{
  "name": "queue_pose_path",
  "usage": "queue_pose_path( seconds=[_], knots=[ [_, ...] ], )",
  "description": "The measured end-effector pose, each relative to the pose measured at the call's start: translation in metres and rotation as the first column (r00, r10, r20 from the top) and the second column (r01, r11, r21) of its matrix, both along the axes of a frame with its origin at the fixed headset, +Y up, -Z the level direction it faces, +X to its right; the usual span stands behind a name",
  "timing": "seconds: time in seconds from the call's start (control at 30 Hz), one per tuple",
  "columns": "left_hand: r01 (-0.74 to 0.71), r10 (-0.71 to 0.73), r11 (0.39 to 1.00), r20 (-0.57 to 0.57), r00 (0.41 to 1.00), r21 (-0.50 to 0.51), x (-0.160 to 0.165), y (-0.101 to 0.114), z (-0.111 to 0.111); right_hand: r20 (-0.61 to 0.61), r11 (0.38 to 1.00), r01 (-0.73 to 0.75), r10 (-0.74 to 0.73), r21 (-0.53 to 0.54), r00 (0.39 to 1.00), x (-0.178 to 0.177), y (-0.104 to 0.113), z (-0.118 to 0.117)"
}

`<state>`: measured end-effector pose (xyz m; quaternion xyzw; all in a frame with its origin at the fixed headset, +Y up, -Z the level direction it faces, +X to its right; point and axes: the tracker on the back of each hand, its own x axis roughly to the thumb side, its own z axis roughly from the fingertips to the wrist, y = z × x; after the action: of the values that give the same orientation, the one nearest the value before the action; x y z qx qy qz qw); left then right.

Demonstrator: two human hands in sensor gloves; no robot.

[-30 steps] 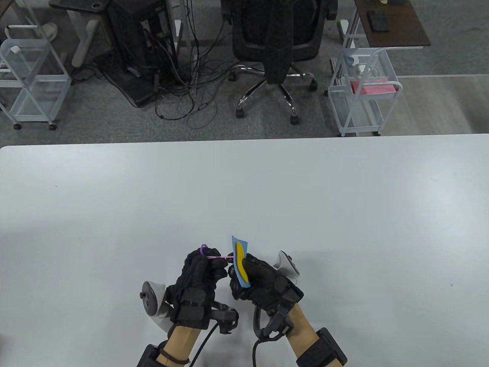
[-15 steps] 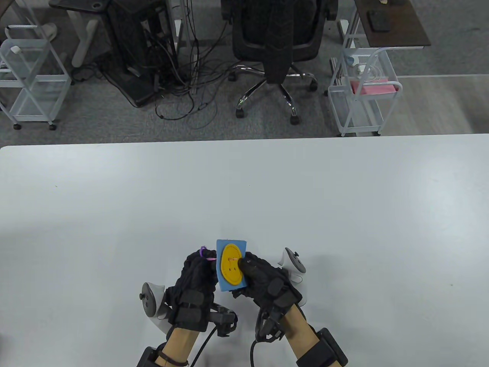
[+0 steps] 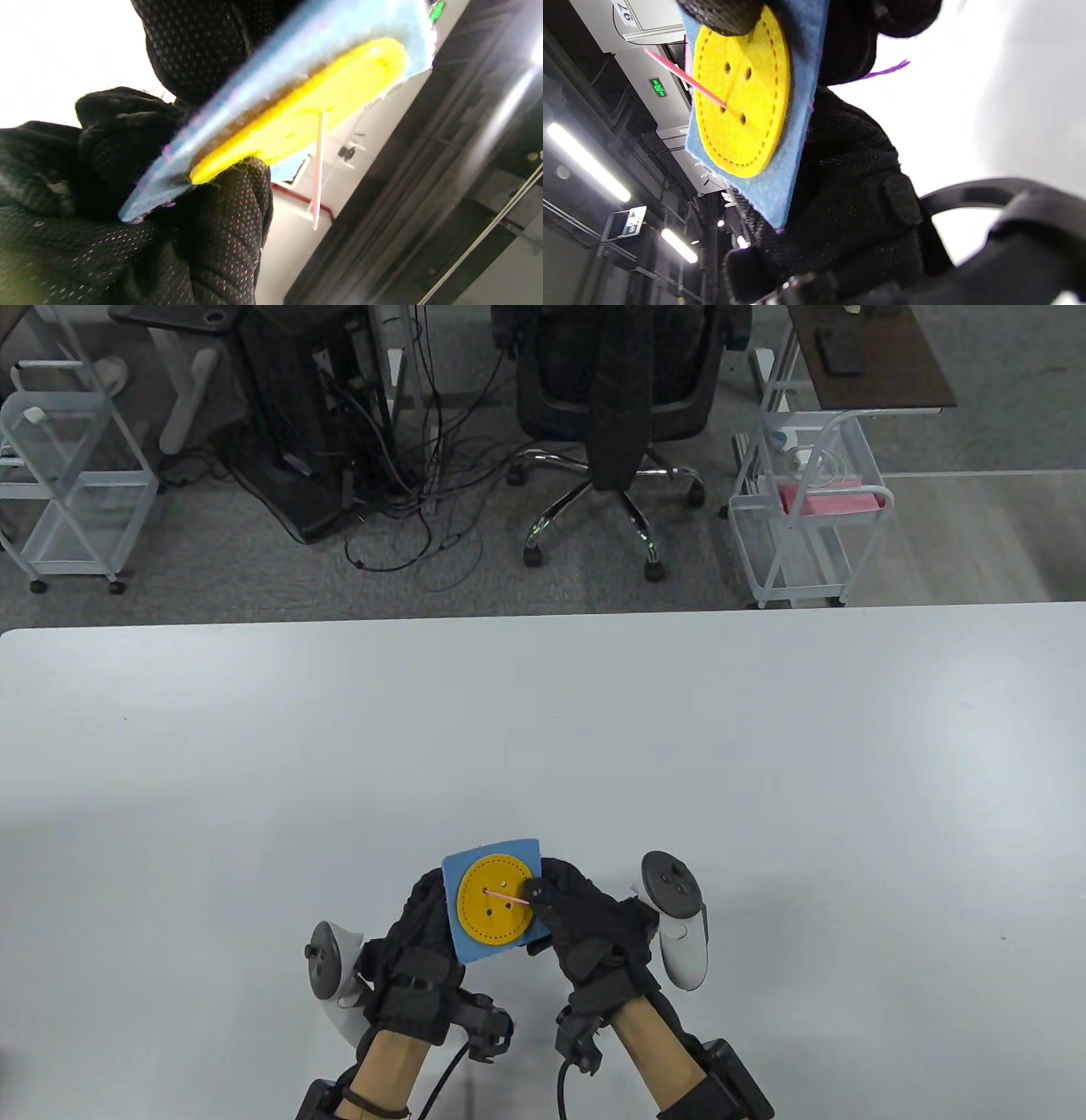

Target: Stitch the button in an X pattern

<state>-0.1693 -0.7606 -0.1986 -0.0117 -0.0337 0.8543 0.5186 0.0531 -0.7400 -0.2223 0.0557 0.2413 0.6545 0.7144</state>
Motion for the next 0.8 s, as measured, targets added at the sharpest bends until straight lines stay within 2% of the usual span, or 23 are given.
queue_pose_path(
  seconds=[0.27, 0.5, 0.8],
  knots=[
    [-0.087, 0.096, 0.992, 0.109, 0.989, -0.087, 0.009, -0.009, -0.001, 0.101, 0.975, -0.213, 0.207, 0.059, 0.973, 0.002, 0.012, 0.007],
    [-0.177, 0.200, 0.971, 0.147, 0.969, -0.159, 0.013, -0.018, -0.001, 0.150, 0.902, -0.406, 0.386, 0.146, 0.910, -0.005, 0.024, 0.015],
    [-0.168, 0.198, 0.973, 0.203, 0.959, -0.156, 0.015, -0.019, -0.003, 0.157, 0.886, -0.440, 0.418, 0.147, 0.895, -0.005, 0.026, 0.015]
  ],
)
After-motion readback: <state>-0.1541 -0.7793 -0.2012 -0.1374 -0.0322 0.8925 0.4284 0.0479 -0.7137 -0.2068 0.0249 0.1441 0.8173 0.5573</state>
